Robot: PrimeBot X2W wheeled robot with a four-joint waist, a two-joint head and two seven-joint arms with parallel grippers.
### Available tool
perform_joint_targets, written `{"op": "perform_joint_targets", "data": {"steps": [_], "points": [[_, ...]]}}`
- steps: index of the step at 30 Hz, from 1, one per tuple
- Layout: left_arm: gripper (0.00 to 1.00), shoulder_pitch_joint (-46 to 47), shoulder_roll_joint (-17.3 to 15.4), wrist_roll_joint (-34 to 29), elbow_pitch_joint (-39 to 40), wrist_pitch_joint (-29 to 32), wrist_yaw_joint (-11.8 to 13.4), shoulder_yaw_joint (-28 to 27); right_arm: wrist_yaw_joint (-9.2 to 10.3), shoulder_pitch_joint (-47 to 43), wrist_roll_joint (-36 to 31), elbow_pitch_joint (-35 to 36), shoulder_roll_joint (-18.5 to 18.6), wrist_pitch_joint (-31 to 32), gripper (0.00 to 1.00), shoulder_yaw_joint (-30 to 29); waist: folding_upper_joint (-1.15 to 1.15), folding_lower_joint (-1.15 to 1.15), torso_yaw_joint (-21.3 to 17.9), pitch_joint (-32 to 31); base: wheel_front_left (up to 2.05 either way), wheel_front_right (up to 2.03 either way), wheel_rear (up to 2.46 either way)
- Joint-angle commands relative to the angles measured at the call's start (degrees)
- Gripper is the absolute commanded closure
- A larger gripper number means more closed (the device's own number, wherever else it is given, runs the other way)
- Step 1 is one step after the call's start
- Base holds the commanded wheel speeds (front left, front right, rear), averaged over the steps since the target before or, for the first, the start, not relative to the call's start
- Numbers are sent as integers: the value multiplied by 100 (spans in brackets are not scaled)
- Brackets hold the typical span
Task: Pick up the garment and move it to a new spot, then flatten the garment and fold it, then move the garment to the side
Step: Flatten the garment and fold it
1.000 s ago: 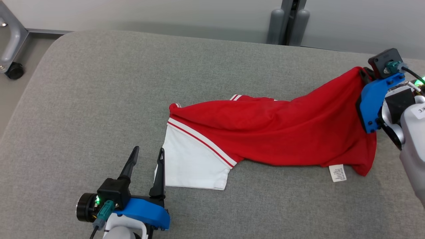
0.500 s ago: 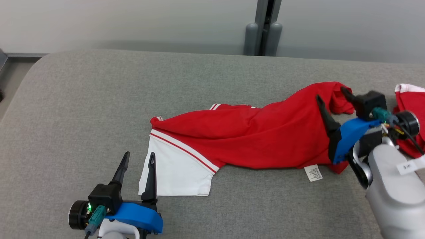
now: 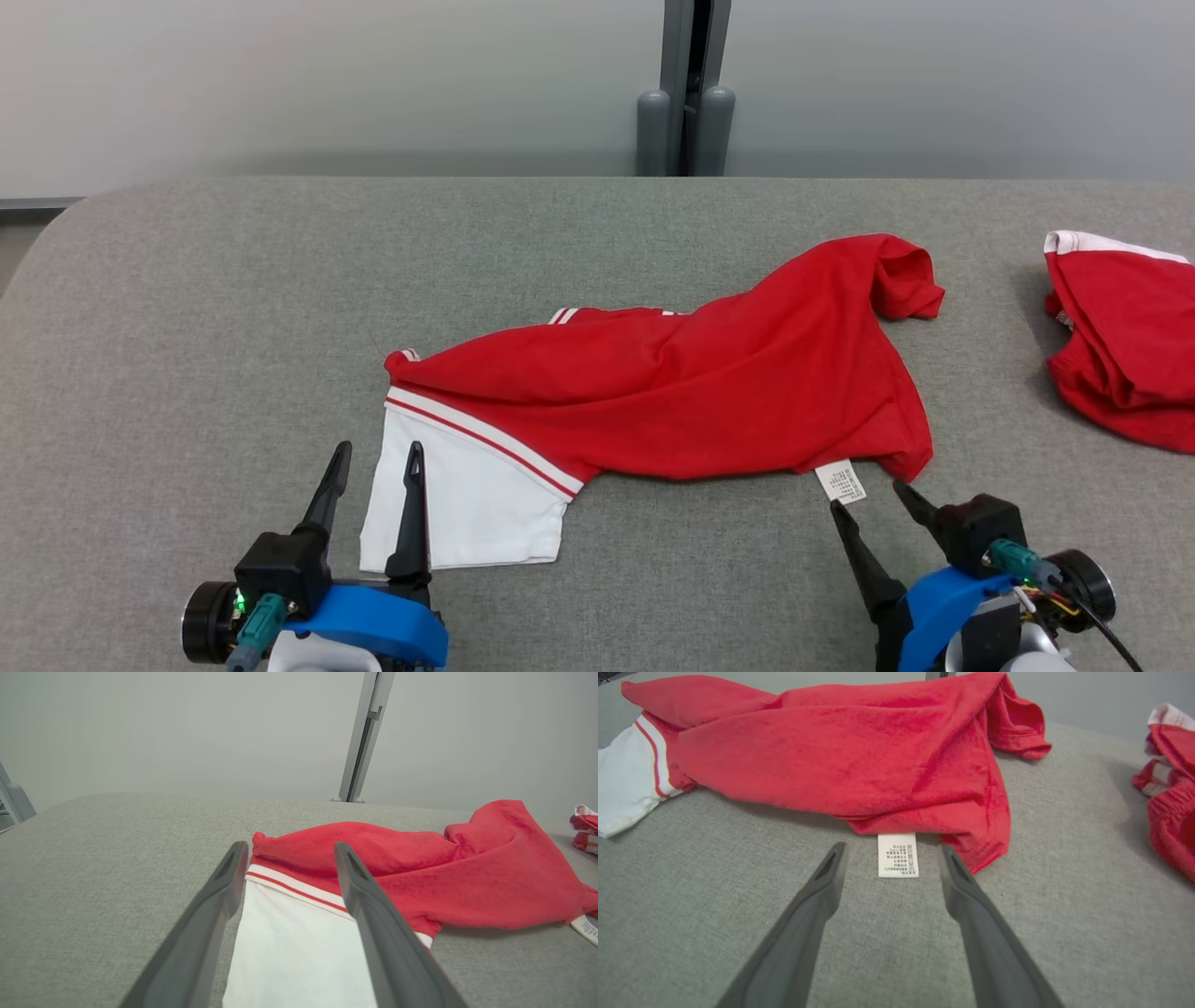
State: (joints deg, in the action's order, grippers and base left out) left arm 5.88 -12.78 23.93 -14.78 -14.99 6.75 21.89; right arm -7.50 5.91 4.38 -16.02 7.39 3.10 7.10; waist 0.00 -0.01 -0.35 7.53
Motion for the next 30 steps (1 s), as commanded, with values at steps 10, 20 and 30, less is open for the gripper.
{"op": "perform_joint_targets", "data": {"steps": [10, 20, 30], "points": [[0, 83, -24, -23, -54, -26, -30, 31, 1, 325, -293, -528, 26, 365, 0, -158, 0, 1, 342, 100, 0, 0, 0], [0, -16, -35, 20, -75, -26, -3, -15, 2, 786, -289, -1781, 28, 211, 100, -302, 0, 1, 559, 72, 0, 0, 0], [0, -128, -30, 3, -44, -27, 15, -24, 2, 1007, -99, -1519, 79, -231, 100, -144, 0, 1, 265, -37, 0, 0, 0]]}}
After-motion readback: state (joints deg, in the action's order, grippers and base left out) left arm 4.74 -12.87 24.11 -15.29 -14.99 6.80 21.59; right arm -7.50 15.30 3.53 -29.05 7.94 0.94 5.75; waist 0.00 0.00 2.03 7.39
